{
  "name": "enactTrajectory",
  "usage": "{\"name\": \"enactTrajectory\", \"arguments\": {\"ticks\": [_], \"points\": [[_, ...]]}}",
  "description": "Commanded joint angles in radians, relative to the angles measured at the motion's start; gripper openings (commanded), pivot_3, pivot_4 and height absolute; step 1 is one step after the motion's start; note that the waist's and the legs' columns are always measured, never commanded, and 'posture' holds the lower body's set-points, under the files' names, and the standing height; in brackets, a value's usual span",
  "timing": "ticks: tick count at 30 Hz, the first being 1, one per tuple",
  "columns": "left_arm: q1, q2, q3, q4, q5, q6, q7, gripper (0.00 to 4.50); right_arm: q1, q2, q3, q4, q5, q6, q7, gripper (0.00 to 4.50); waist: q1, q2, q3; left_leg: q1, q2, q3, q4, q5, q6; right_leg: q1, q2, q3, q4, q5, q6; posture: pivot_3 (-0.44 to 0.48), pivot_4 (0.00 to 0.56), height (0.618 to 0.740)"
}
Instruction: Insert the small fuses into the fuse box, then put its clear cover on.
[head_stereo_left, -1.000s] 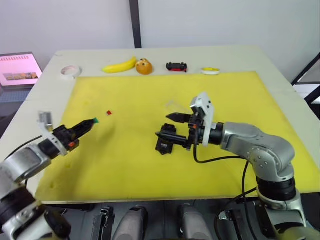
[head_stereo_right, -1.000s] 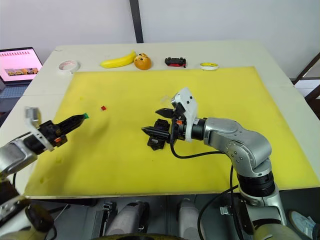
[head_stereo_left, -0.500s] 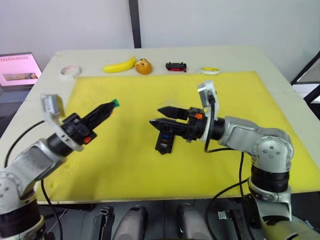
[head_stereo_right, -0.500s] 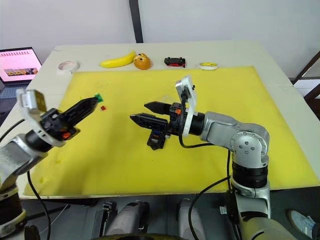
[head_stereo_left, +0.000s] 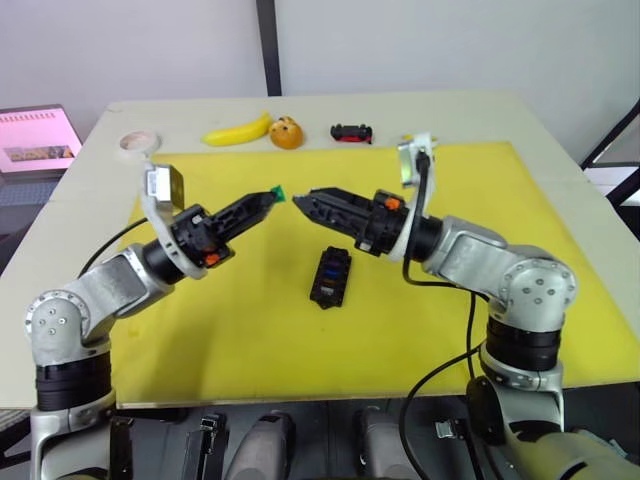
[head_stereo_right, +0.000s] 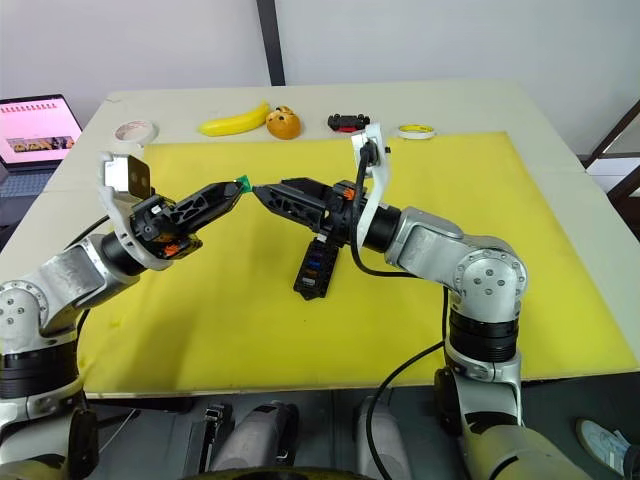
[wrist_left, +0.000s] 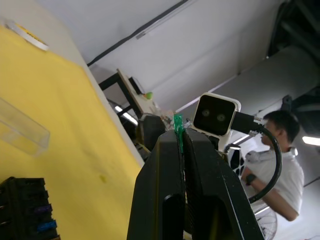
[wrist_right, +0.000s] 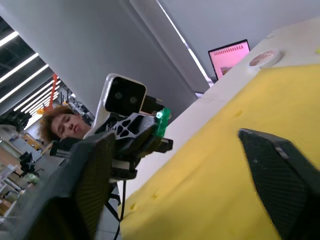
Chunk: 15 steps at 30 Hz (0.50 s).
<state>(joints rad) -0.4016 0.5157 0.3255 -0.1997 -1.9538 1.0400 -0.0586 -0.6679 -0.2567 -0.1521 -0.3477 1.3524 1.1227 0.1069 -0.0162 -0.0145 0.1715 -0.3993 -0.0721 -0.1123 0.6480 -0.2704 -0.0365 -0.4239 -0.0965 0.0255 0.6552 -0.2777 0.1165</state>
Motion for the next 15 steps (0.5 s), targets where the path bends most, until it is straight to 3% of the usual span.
{"name": "enactTrajectory", "arguments": {"ticks": [1,14,15], "points": [[-0.021,-0.031,-0.008,-0.021,-0.018,-0.020,0.012,0.00,-0.014,0.007,0.013,-0.024,0.029,-0.029,-0.036,2.76,0.000,0.000,0.000,0.000,0.000,0.000,0.000,0.000,0.000,0.000,0.000,0.000,0.000,0.000,0.000,0.000,0.150,0.740],[-0.023,-0.107,-0.029,-0.054,-0.018,-0.055,0.064,0.00,-0.011,0.000,0.034,-0.019,0.065,-0.060,-0.102,2.76,0.000,0.000,0.000,-0.001,0.000,0.000,0.000,0.000,0.000,0.000,0.000,0.000,0.000,0.000,0.000,0.000,0.150,0.740],[-0.022,-0.109,-0.030,-0.055,-0.018,-0.056,0.065,0.00,-0.011,-0.001,0.035,-0.018,0.069,-0.061,-0.104,2.50,0.000,0.000,0.000,-0.001,0.000,0.000,0.000,0.000,0.000,-0.001,0.000,0.000,0.000,0.000,0.000,0.000,0.150,0.740]]}}
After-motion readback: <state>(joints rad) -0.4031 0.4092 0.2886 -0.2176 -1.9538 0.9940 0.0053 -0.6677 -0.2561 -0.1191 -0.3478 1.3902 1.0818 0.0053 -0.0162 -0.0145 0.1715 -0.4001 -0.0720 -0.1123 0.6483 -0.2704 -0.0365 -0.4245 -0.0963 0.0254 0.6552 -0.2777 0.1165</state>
